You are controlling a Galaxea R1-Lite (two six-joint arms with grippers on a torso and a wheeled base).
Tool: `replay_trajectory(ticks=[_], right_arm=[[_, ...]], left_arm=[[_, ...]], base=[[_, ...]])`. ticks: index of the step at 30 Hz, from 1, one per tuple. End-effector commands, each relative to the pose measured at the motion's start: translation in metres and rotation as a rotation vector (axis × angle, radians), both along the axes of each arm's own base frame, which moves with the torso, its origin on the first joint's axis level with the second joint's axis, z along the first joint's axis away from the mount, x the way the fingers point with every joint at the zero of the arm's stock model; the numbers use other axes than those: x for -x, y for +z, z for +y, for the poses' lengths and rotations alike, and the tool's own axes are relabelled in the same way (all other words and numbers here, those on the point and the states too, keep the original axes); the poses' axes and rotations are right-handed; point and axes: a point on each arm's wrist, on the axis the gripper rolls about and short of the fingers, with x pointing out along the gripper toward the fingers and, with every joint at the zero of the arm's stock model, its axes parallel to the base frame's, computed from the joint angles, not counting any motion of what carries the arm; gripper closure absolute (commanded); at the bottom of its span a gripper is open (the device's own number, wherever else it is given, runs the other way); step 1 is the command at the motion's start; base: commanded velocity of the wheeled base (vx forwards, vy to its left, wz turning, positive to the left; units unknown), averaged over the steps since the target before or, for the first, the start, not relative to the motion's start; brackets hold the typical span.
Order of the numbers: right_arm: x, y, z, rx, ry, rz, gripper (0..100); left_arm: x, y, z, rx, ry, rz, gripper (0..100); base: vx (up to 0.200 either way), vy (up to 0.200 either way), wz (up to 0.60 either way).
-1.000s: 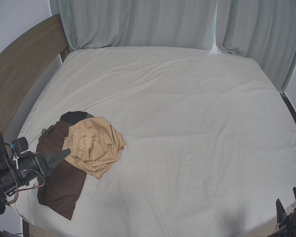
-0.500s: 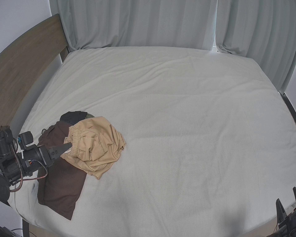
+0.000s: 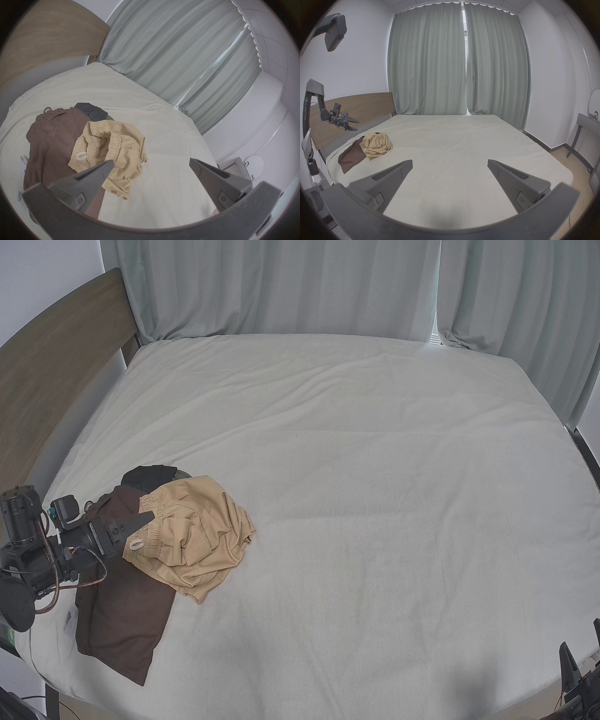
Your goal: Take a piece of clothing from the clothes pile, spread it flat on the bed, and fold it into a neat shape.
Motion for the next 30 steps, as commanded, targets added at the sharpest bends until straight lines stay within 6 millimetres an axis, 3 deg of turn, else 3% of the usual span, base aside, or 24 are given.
replay_trajectory(ticks=[1,10,30], right_arm=[[0.0,-0.005,0.0,0.002,0.002,0.006,0],[0.0,-0.005,0.0,0.002,0.002,0.006,0],[0.0,-0.005,0.0,0.002,0.002,0.006,0]], left_arm=[[-0.016,-0.015,0.001,0.004,0.0,0.042,0],[-0.041,-0.03,0.003,0.008,0.003,0.004,0],[-0.074,-0.043,0.008,0.008,0.006,0.014,0]], base=[[0.0,0.0,0.0],[0.0,0.0,0.0],[0.0,0.0,0.0]])
